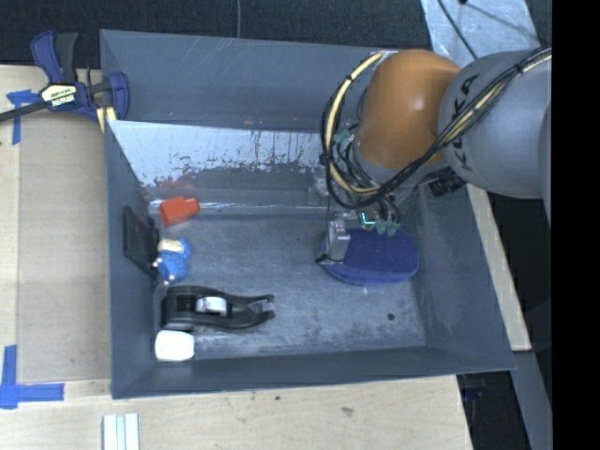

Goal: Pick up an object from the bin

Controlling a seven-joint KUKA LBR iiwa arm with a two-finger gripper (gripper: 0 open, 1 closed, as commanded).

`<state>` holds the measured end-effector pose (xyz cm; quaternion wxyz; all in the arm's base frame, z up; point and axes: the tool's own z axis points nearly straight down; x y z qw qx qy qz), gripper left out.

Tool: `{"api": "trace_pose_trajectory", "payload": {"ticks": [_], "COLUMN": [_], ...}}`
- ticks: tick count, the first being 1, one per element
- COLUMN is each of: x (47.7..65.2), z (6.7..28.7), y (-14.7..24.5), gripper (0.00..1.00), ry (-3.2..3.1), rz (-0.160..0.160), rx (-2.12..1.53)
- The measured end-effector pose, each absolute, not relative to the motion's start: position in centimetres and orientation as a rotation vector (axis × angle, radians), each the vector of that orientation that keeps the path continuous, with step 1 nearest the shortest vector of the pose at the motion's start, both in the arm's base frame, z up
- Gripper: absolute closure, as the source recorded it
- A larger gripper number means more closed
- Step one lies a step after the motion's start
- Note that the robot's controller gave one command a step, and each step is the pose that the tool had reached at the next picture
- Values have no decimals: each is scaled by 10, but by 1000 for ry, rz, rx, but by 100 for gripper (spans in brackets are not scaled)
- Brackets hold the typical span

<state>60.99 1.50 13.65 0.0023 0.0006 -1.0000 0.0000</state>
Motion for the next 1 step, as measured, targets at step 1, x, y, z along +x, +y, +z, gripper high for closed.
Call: {"api": "trace_pose_trajectory", "payload": {"ticks": [1], "x": [580], "z": [84], "y": [-65], "gripper": [0], "ry": [-3138], "rz": [3], "rx": [-8]}}
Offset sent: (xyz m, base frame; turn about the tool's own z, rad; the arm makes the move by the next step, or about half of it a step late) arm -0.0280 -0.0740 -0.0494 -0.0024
